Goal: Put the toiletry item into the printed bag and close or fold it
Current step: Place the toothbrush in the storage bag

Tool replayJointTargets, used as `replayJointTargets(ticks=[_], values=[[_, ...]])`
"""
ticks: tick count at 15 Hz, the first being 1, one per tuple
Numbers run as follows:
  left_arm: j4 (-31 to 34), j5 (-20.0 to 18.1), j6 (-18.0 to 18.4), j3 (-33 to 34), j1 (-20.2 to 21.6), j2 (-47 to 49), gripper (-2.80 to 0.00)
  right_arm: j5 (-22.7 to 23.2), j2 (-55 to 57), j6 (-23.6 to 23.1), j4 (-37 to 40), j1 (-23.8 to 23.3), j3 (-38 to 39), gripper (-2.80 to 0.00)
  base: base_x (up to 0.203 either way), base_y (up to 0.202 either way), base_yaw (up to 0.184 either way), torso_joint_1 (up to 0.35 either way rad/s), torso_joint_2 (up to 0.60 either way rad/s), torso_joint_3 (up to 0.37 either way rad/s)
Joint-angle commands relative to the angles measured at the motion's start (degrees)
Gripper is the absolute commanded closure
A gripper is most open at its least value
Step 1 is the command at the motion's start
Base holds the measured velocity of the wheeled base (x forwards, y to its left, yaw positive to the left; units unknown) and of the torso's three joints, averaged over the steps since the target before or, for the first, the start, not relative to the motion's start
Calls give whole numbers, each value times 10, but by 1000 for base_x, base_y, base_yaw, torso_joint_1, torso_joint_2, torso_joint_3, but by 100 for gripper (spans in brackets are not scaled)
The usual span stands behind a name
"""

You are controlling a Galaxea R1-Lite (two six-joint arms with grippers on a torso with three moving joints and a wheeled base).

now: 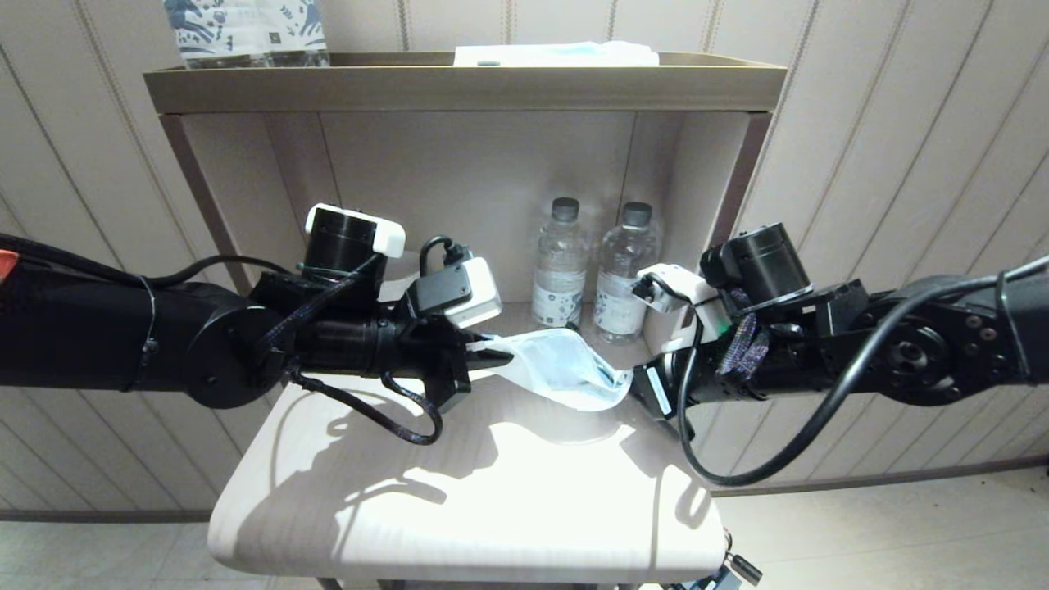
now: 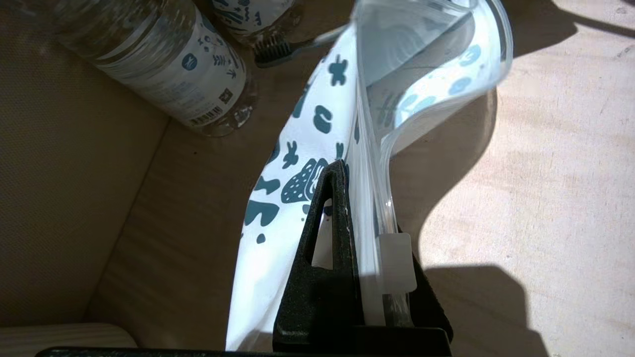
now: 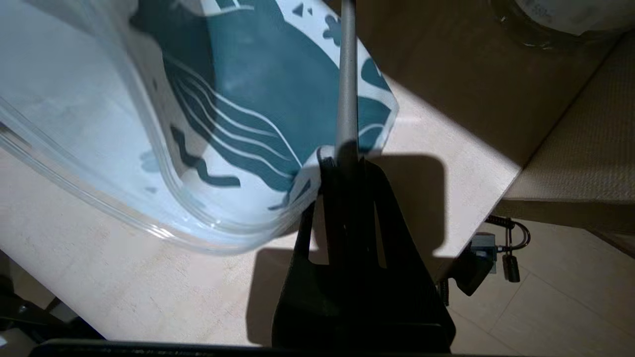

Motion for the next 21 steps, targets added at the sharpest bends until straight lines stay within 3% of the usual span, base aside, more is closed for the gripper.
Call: replayJointTargets(ticks=[1,6,10,14,17,21], values=[[-1,-1,3,0,-3,3,0,-9,17,10,0,9,-16,0,0,0,0,0,0,0],[-3,1,4,4,-6,2,0,-19,7,15,3,5,-18,0,0,0,0,0,0,0],[-6,1,4,5,-6,-1,0,-19,-64,-3,23,-52,-17,0,0,0,0,0,0,0],[-7,1,5,4,-6,0,0,-12,-133,-49,112,-53,-20,0,0,0,0,0,0,0],[-22,0,6,8,-6,2,0,17,-155,-111,189,-31,-26,0,0,0,0,0,0,0],[-27,-6,7,15,-6,2,0,53,-147,-164,306,-15,-116,0,0,0,0,0,0,0]])
